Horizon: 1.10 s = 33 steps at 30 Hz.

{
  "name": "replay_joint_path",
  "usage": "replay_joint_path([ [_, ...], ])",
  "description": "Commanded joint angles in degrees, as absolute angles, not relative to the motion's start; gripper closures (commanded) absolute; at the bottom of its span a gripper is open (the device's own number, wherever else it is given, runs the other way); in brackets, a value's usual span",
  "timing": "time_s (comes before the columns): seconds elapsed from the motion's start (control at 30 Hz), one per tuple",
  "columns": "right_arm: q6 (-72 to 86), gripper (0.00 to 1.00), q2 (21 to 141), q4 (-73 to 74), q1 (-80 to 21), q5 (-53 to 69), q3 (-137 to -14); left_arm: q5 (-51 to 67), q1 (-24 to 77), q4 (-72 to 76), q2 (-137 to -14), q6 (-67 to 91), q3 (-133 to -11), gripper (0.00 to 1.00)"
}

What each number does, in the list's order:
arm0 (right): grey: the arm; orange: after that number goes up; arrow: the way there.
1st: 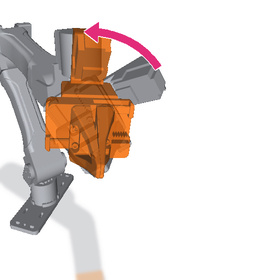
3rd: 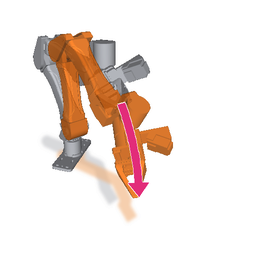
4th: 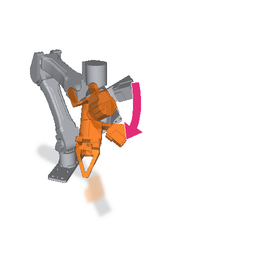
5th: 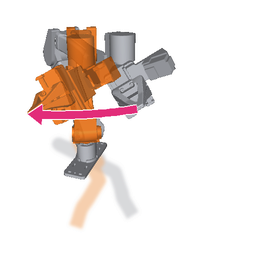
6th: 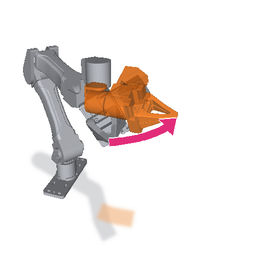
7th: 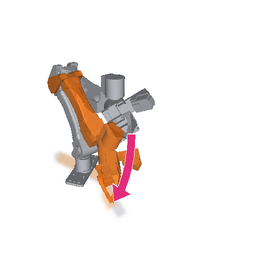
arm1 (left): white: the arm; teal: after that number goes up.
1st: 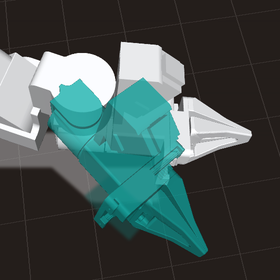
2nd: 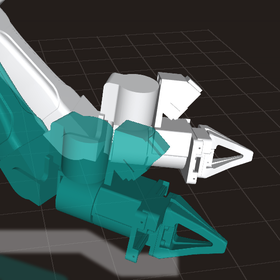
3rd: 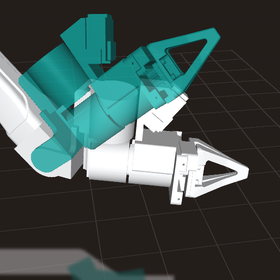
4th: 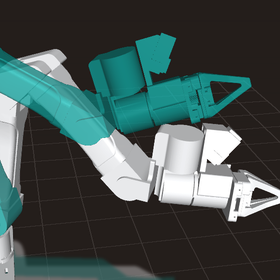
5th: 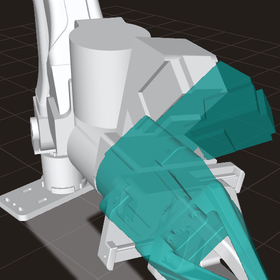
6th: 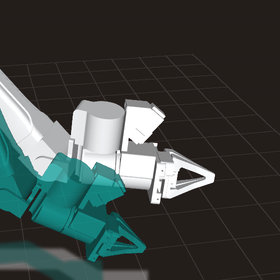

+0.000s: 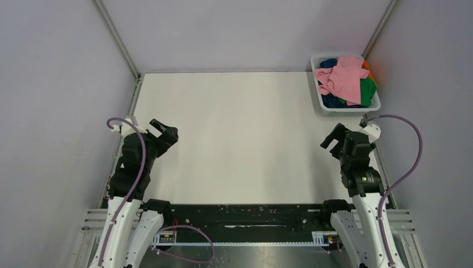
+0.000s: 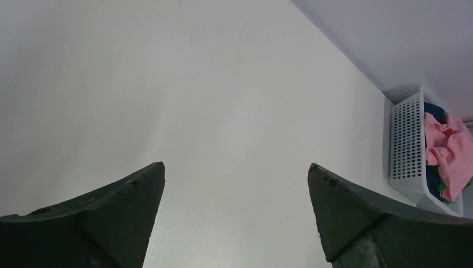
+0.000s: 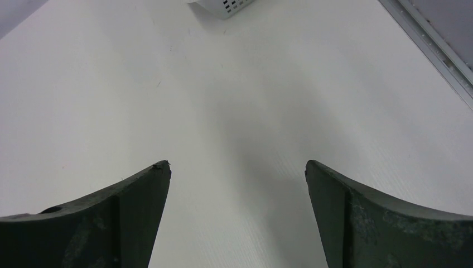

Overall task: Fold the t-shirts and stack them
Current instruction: Grab crumpled tshirt from bin with the right arm

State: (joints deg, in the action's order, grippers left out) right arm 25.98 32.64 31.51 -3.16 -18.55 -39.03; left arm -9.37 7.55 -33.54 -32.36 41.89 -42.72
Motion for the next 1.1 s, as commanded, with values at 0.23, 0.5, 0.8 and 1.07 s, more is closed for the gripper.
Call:
replay_joint_path([
  [0.23, 17.0, 0.01, 68.1, 24.8, -2.7, -21.2, -63.6, -9.0, 7.4, -31.0, -34.2, 41.5, -43.3, 0.01],
  [0.5, 9.9, 0.00, 100.6, 30.7, -1.0, -26.7, -93.5, -9.9, 7.4, -31.0, -36.1, 41.7, -43.1, 0.01],
  [0.8, 4.1, 0.13, 130.5, 39.0, 1.5, -32.5, -127.4, -9.9, 7.5, -31.5, -39.8, 41.6, -43.7, 0.01],
  [1.07, 2.6, 0.63, 136.2, 41.6, 2.7, -33.3, -138.6, -9.6, 7.5, -31.5, -41.6, 41.7, -43.8, 0.01],
])
